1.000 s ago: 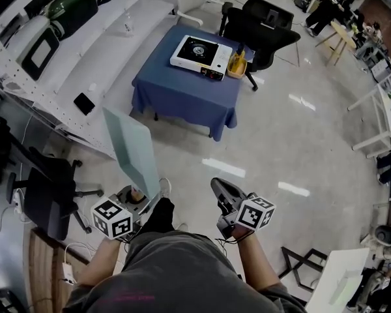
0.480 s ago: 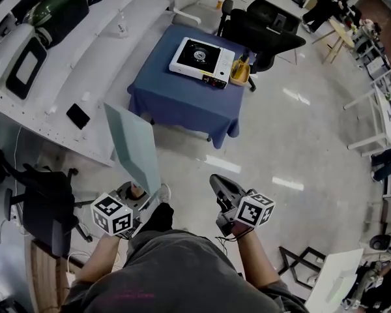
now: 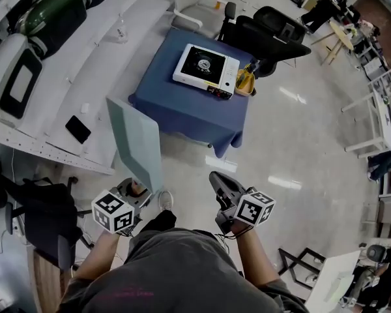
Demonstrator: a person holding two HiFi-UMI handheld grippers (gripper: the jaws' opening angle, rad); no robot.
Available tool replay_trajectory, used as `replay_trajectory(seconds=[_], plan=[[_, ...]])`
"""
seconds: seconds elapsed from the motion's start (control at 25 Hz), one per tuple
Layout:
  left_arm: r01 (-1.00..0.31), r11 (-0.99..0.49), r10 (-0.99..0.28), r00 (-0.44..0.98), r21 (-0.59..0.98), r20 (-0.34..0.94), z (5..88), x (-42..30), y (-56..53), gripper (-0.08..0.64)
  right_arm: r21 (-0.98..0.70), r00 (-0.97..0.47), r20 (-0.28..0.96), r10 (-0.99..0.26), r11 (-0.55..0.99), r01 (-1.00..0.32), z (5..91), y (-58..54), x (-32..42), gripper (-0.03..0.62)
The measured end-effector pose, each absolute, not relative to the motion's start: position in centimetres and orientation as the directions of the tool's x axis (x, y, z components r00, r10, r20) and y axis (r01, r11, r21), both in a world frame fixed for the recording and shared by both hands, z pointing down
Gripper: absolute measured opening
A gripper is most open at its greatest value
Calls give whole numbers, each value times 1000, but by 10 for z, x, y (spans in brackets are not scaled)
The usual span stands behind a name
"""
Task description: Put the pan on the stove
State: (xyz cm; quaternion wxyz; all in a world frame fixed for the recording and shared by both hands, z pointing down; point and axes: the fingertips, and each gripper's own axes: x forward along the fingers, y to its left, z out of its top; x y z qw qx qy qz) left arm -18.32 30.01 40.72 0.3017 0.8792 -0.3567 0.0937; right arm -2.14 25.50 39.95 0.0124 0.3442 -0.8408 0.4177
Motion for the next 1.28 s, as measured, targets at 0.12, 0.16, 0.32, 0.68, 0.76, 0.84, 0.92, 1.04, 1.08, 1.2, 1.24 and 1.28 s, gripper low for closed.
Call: replay_trajectory(seconds=[0.12,0.16,0.32,0.68,0.76,0.84,0.92,1.04,1.08,1.2,1.24,1.28], plan=[[-681,-570,-564,731,459,384,407,-191,283,57,-692,-752,302,-586,407,-596,398,239,-27,3],[-680,-573,-561,732,457,386,407,-194,278,57,-691,-747,301,-593,404,-600,398,234,-28,3],[-675,-583,-548,738,453,393,408,-201,262,57,-695,-727,303,-616,379,-611,402,219,-30,3],[-666,-588,-540,745,459,391,409,-212,230,57,-687,-712,303,-633,372,-624,400,186,-38,3],[-665,-590,-541,746,458,388,407,-213,223,57,-681,-711,305,-633,377,-628,398,179,-40,3],[-666,-592,-543,746,455,386,406,-213,215,57,-664,-709,312,-633,388,-639,396,171,-41,3],[-669,-591,-545,743,451,387,407,-214,207,57,-650,-706,317,-634,397,-648,397,164,-42,3],[-673,-584,-547,739,454,392,410,-214,196,57,-647,-706,316,-634,399,-649,399,151,-40,3],[-674,-581,-548,738,456,394,411,-213,192,57,-647,-706,317,-634,400,-650,400,145,-39,3],[-679,-572,-546,734,460,405,414,-210,177,57,-651,-707,320,-631,396,-647,404,128,-33,3],[-681,-570,-545,732,459,409,415,-208,172,57,-654,-708,319,-629,395,-645,406,122,-31,3],[-684,-568,-546,730,458,412,417,-206,166,57,-657,-711,319,-627,394,-643,408,115,-29,3]])
